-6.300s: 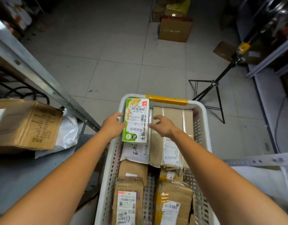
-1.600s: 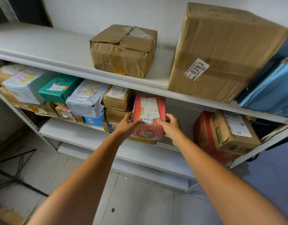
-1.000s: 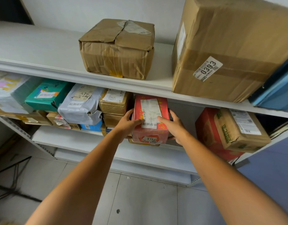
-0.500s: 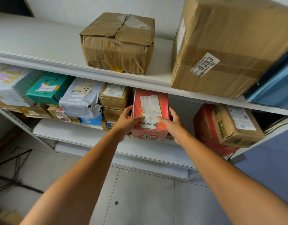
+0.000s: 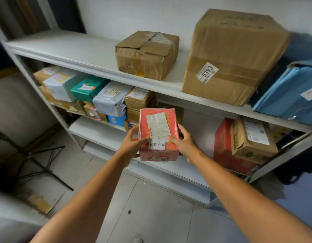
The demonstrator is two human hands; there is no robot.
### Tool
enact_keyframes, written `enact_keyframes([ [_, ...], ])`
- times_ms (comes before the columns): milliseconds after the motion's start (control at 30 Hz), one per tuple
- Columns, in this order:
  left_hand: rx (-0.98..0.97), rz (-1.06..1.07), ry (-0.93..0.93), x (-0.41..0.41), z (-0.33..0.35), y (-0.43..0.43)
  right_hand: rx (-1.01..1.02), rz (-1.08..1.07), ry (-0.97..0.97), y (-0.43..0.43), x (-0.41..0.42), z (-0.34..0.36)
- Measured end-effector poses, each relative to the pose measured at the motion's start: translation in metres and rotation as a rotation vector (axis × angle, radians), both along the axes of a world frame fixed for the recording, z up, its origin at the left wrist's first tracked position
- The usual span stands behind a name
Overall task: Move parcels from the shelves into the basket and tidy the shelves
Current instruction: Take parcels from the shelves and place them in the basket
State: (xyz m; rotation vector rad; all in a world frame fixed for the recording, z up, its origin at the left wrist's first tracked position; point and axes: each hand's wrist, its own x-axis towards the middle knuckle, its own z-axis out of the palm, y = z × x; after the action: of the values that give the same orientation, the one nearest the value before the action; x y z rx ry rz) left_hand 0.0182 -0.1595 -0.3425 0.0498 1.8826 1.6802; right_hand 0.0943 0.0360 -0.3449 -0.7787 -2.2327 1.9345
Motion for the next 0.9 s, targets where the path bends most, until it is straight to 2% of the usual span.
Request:
enact_keyframes([
  [200,-0.046,0.194,0.033,0.024,0.021,-0.066,-0.063,0.168,0.035,-0.058,-0.006,0.012],
  [667,-0.094,0.609,0.125,0.013,0.038,-0.274,-0.087,0.605,0.085,-0.263,-0.101,0.029],
  [900,-0.095,0.873,0.09,0.045,0.035,-0.332,-0.132,0.854,0.07,-0.334,-0.111,0.025],
])
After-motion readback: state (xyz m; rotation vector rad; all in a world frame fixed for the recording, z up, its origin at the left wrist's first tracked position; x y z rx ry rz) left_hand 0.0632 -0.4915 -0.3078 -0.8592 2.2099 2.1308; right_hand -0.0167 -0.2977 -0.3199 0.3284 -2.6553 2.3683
